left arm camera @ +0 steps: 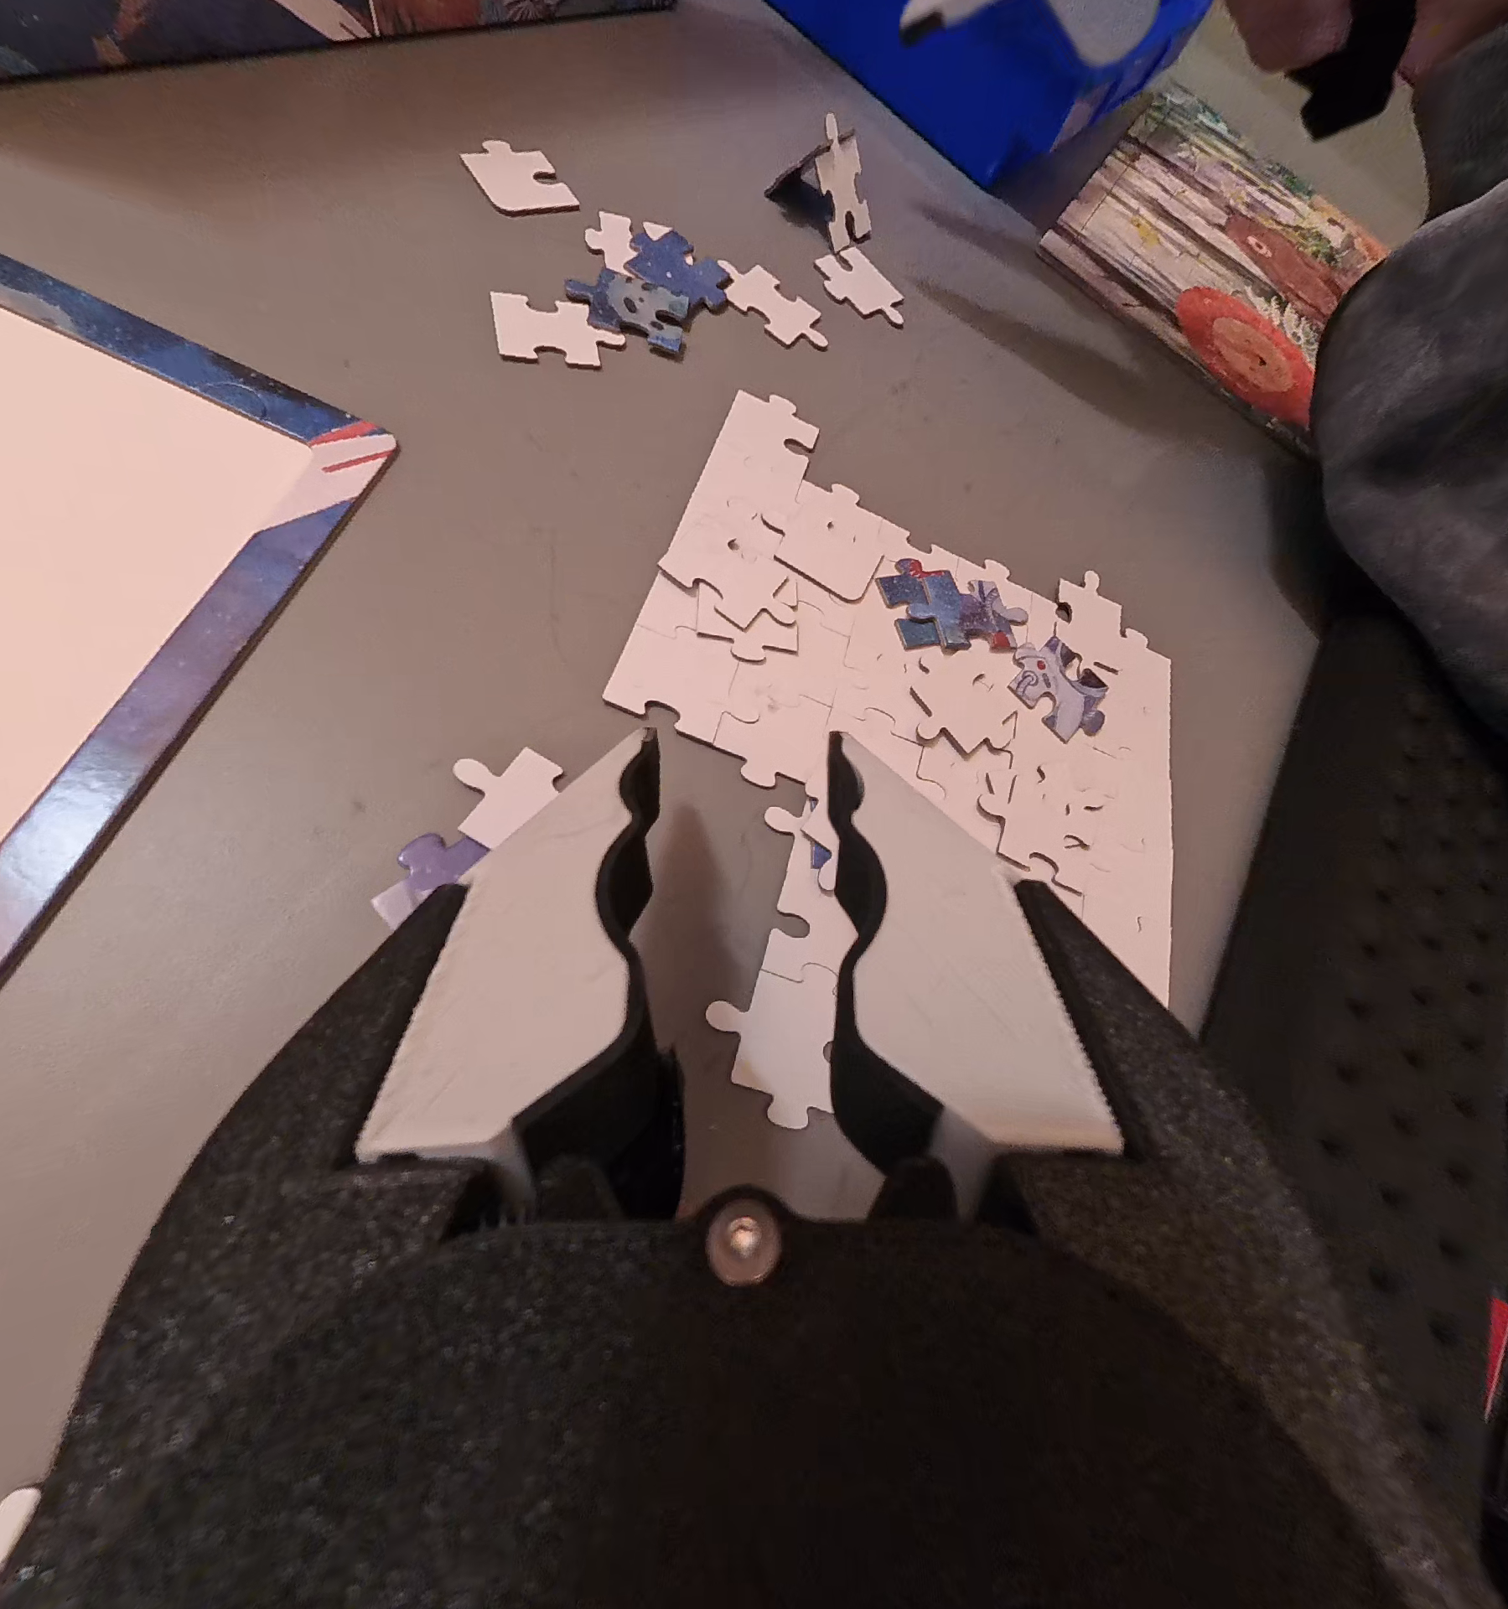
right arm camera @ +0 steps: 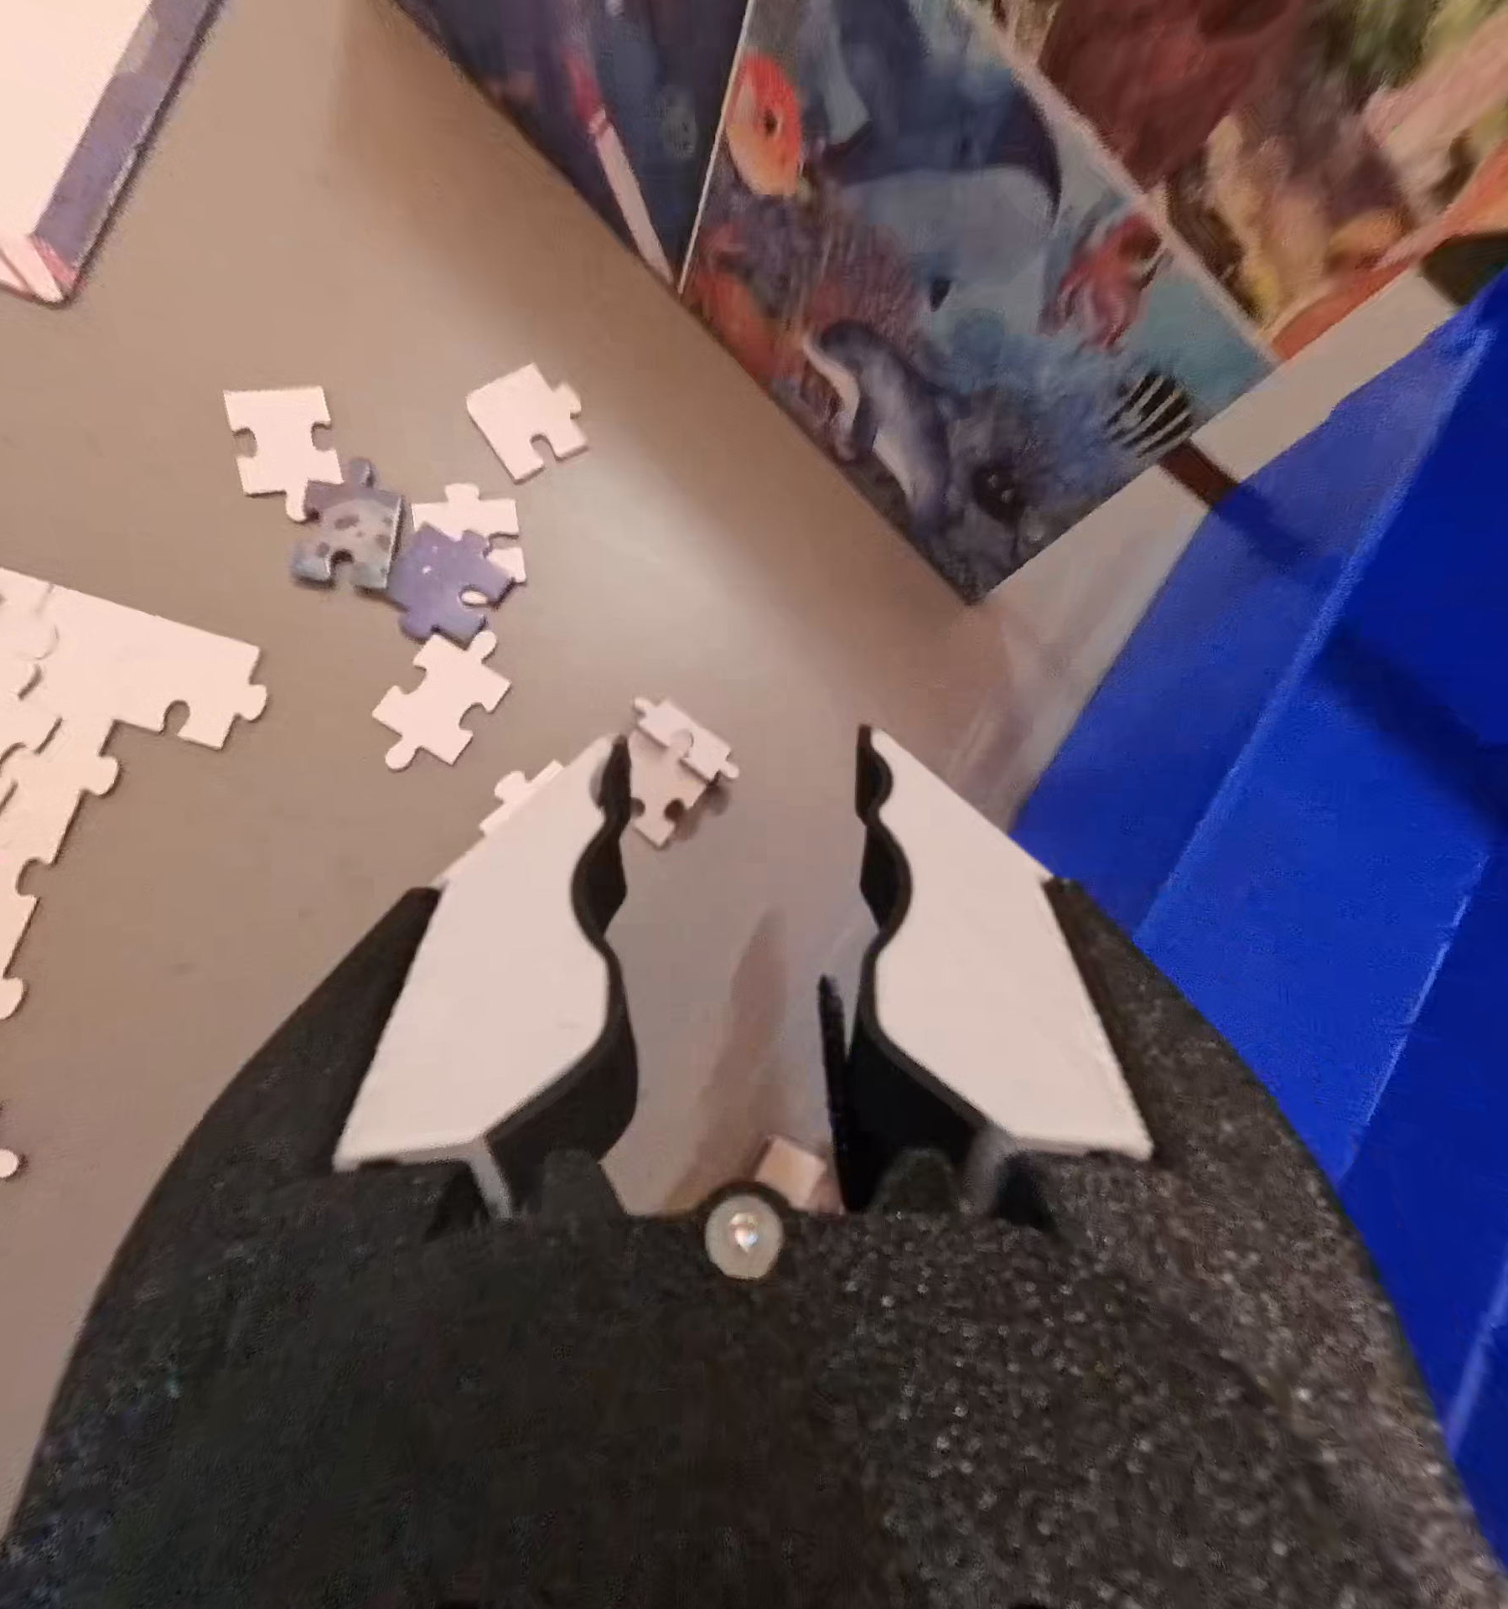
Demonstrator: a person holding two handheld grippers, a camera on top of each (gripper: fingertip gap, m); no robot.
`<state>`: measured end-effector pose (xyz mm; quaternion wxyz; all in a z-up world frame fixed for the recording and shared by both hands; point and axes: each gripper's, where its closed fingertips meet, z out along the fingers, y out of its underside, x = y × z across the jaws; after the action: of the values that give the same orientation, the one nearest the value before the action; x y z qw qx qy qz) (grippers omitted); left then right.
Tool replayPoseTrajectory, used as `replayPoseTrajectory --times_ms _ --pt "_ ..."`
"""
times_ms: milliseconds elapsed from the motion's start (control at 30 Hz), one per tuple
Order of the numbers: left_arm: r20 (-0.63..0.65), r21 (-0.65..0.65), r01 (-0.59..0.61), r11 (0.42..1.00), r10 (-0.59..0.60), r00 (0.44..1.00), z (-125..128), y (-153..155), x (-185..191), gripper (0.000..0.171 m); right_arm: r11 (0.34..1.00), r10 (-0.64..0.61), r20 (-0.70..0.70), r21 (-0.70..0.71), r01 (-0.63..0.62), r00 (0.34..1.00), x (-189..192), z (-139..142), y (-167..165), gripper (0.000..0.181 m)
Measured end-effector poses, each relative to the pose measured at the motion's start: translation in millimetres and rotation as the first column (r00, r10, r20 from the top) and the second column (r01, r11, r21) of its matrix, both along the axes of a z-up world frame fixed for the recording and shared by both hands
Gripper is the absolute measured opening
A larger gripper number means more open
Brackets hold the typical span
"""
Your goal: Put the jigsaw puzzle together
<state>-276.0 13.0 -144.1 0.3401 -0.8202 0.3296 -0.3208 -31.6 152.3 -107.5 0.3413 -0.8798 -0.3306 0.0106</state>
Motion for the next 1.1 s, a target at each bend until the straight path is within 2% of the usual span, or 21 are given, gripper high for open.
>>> replayPoseTrajectory --times_ms 100,167,300,400,467,533,700,767,833,867,933,1000,1033,1100 --pt "0.004 -0.007 0.001 1.0 -0.001 1.0 -0.5 -0.5 0.4 0.038 0.985 0.015 -0.045 -0.17 -0.023 0.999 -3.3 -32.8 -12.0 0.053" --pt "0.001 -0.009 0.002 1.0 -0.002 1.0 -1.0 -0.5 0.7 0.038 0.964 0.001 -0.087 -0.264 -0.024 0.996 -10.1 -49.7 -14.3 0.046" --pt "0.005 -0.004 0.003 1.0 -0.003 1.0 0.6 -0.7 1.3 0.038 0.958 0.025 0.007 -0.285 -0.022 1.0 -9.3 -67.8 -11.3 0.027" --pt "0.016 0.0 -0.002 1.0 0.002 1.0 2.9 0.0 1.1 0.038 0.978 0.095 0.039 -0.188 -0.086 0.995 -11.5 -50.0 -7.1 0.005" --pt "0.023 0.001 -0.006 1.0 0.006 1.0 4.5 0.8 1.0 0.038 0.989 0.151 0.059 -0.009 -0.151 0.987 -19.2 -22.3 3.1 0.001" --pt "0.03 0.002 -0.009 1.0 0.009 1.0 5.8 1.3 0.9 0.037 0.97 0.177 0.039 0.162 -0.181 0.983 -29.8 8.1 10.9 0.0" --pt "0.041 0.004 -0.019 1.0 0.019 0.999 7.8 3.1 -0.2 0.037 0.964 0.23 -0.136 0.165 -0.207 0.964 -47.6 24.8 2.8 0.0" --pt "0.044 0.004 -0.025 1.0 0.025 0.999 8.4 4.1 -0.9 0.037 0.963 0.19 -0.1 0.212 -0.165 0.977 -39.6 29.1 11.1 0.0" --pt "0.047 0.006 -0.03 1.0 0.03 0.998 9.1 5.0 -1.5 0.037 0.955 0.127 0.003 0.268 -0.123 0.992 -27.0 27.7 21.7 0.0" --pt "0.047 0.005 -0.031 1.0 0.03 0.998 9.2 5.2 -1.7 0.037 0.962 0.135 0.022 0.236 -0.136 0.991 -28.0 19.6 19.6 0.0" --pt "0.038 0.005 -0.024 1.0 0.024 0.999 8.9 4.3 -4.0 0.037 0.979 0.2 -0.043 0.058 -0.197 0.979 -42.4 -7.9 1.7 0.002" --pt "0.046 -0.008 -0.002 1.0 0.003 0.999 11.8 -0.6 -9.5 0.037 0.962 0.26 -0.065 -0.066 -0.264 0.963 -54.1 -29.1 -14.0 0.022" --pt "0.061 -0.019 0.03 0.999 -0.029 0.998 15.2 -7.3 -12.3 0.037 0.946 0.306 -0.08 -0.09 -0.313 0.949 -62.2 -32.6 -22.6 0.025" --pt "0.063 -0.01 0.107 0.994 -0.106 0.992 19.6 -22.9 -18.7 0.037 0.87 0.425 -0.241 -0.158 -0.467 0.873 -92.4 -27.0 -57.3 0.039"
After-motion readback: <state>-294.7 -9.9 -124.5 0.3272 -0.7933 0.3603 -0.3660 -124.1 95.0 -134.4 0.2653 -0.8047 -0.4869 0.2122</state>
